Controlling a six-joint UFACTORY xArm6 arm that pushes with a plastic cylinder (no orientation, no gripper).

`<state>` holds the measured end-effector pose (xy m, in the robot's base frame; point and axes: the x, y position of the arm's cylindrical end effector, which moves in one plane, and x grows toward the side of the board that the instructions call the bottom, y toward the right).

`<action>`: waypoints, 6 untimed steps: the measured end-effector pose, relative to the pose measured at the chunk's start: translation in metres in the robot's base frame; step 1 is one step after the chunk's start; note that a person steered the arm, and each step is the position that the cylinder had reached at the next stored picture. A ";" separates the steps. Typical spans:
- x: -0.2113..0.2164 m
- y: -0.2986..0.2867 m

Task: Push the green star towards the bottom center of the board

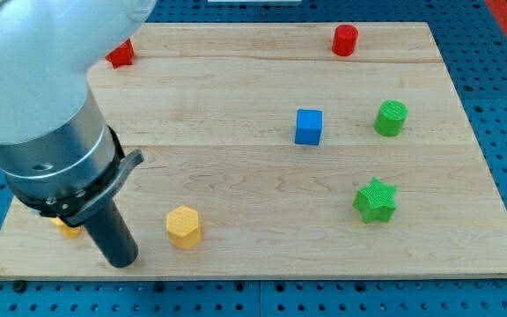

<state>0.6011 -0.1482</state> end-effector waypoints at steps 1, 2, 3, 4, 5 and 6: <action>0.000 -0.010; 0.000 -0.020; 0.000 -0.030; 0.000 -0.034; 0.000 -0.035; 0.000 -0.036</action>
<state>0.6010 -0.1838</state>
